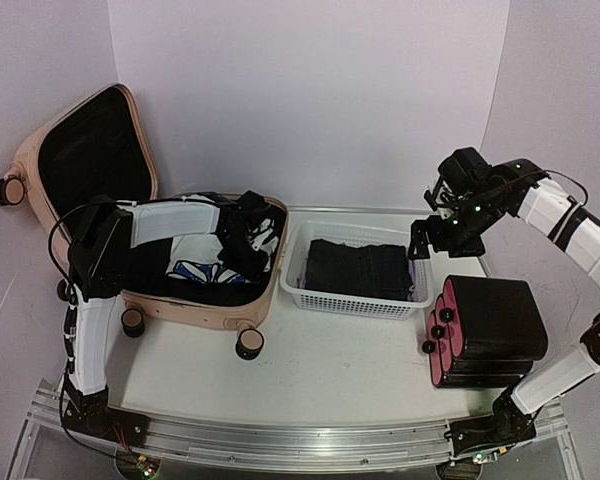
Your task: Open, take out, and arrange the luggage
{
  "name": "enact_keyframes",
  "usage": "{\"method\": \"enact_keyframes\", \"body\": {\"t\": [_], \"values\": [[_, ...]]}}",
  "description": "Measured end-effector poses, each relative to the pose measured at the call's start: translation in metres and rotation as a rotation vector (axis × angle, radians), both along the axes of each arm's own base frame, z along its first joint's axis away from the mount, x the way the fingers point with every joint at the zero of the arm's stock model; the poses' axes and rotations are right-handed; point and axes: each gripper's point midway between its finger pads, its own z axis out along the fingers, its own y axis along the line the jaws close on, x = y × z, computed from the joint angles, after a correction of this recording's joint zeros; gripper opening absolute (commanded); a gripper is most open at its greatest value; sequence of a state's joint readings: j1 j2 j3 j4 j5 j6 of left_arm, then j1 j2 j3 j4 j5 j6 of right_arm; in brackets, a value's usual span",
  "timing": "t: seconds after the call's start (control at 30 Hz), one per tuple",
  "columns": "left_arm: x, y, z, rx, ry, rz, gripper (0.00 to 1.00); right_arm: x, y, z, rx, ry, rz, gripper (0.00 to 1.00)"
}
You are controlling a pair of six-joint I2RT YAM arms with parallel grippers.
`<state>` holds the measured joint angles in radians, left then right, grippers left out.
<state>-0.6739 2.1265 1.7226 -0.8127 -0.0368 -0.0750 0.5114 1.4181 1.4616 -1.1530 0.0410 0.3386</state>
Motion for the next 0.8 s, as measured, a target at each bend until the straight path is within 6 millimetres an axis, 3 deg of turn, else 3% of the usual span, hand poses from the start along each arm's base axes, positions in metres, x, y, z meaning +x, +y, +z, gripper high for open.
{"method": "enact_keyframes", "body": {"t": [0.17,0.33,0.47,0.8], "values": [[0.011,0.003,-0.006,0.075,-0.038,-0.053,0.46,0.001,0.000,0.004,-0.007,-0.001,0.012,0.98],[0.020,-0.004,-0.013,0.097,-0.044,-0.108,0.59,0.007,0.006,0.012,0.006,-0.018,0.027,0.98],[0.024,-0.008,-0.015,0.099,-0.047,-0.127,0.62,0.008,0.009,0.010,0.013,-0.008,0.035,0.98],[0.026,-0.008,-0.016,0.114,-0.044,-0.136,0.58,0.007,0.017,0.011,0.047,0.015,0.051,0.98]]}}
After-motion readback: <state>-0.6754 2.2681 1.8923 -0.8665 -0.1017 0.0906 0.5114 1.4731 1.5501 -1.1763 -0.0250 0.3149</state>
